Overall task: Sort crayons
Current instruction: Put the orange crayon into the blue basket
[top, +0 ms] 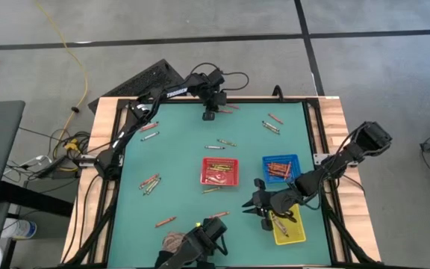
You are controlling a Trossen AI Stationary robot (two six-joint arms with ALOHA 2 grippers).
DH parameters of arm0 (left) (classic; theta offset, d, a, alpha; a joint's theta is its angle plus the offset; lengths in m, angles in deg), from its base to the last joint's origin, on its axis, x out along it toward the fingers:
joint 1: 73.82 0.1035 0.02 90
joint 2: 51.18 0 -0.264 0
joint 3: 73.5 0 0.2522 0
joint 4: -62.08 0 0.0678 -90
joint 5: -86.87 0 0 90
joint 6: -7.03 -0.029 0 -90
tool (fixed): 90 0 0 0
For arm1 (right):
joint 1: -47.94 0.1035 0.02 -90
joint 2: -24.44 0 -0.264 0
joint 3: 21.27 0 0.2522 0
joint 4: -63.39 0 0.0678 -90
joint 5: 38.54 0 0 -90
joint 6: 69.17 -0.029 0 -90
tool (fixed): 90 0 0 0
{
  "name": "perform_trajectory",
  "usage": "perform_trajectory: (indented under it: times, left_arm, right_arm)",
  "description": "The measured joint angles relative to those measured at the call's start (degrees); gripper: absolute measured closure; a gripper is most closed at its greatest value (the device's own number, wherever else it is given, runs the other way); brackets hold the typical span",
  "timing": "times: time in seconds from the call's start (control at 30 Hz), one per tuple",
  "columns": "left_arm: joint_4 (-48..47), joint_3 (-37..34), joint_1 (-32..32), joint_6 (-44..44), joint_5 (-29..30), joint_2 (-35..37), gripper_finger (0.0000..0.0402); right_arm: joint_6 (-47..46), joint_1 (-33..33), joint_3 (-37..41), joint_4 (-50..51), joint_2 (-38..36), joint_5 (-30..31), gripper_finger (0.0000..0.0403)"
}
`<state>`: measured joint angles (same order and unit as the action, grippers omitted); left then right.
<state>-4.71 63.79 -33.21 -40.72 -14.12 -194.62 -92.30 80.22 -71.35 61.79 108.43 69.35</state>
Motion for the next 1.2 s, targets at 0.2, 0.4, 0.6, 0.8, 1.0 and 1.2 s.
perform_trajectory:
  times: [0.2,0.4,0.6,0.8,1.0,1.2]
  left_arm:
    - [-10.34,8.16,-0.93,0.74,0.26,-0.52,0.0391]
    - [-22.50,10.16,-3.68,1.47,-5.23,2.31,0.0392]
    - [-31.98,10.21,-7.79,3.43,-14.37,5.79,0.0392]
    - [-32.56,10.21,-14.11,5.06,-20.54,10.94,0.0393]
    - [-32.58,10.30,-20.89,8.43,-20.63,17.41,0.0393]
    - [-32.60,10.30,-28.41,15.29,-20.52,23.03,0.0393]
  right_arm:
    - [2.23,-0.23,-0.04,1.79,-4.16,0.04,0.0321]
    - [5.88,-0.61,-0.04,4.96,-8.46,0.69,0.0321]
    - [8.91,-2.21,-0.04,9.68,-13.11,0.70,0.0321]
    - [12.53,-4.58,-0.04,10.47,-15.41,0.68,0.0321]
    - [14.75,-6.48,-0.03,10.75,-15.37,0.68,0.0321]
    - [15.72,-6.54,1.84,10.32,-15.31,0.66,0.0321]
